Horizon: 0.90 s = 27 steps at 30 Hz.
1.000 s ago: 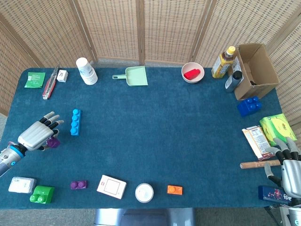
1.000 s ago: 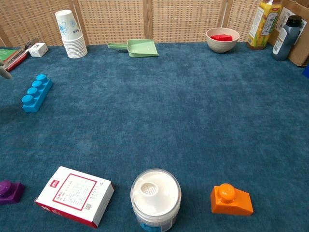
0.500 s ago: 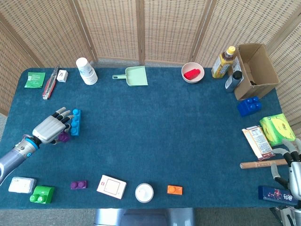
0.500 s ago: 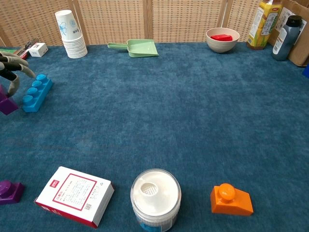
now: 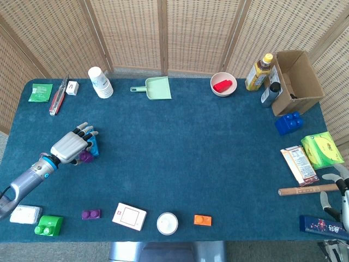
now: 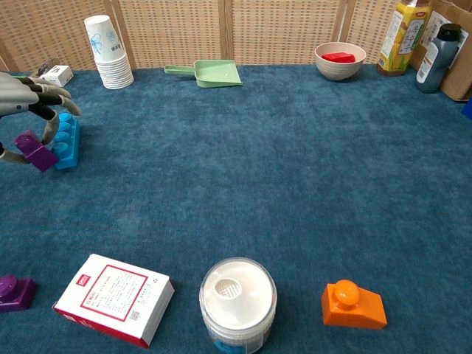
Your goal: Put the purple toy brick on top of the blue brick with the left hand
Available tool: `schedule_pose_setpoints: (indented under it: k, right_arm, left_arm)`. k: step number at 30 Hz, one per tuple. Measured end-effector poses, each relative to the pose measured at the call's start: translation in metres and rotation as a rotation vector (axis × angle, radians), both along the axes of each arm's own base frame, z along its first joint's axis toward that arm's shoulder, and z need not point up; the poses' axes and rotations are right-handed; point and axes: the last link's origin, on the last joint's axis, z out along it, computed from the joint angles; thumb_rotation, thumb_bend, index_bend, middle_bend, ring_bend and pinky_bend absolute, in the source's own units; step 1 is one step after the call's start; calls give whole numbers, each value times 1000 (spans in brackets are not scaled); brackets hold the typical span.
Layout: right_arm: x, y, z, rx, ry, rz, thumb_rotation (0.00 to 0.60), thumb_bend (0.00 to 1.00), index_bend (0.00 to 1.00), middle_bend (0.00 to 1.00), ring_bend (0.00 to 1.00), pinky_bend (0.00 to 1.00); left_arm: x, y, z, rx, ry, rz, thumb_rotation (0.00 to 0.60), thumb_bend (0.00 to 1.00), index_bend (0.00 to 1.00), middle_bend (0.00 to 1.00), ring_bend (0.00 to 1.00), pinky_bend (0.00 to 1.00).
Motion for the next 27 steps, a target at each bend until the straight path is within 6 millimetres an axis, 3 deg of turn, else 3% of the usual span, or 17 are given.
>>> schedule_pose_setpoints:
  k: [12,19,27]
  right_arm:
    - [-2,7,5,-19,-5,-2,600,401,355,192,42,187]
    - [-2,9,4,-18,-10,-1,600,400,355,192,42,187]
    - [0,6,0,-12,-5,1,600,401,355,192,43,187]
  left_arm:
    - [34,5,-18,-19,-124,19,600,316,652,146,18,0]
    - [33,10,5,11,-94,-12,600,316,652,146,17,0]
    - [28,20,14,23,-63,-10,600,316,648,146,16,0]
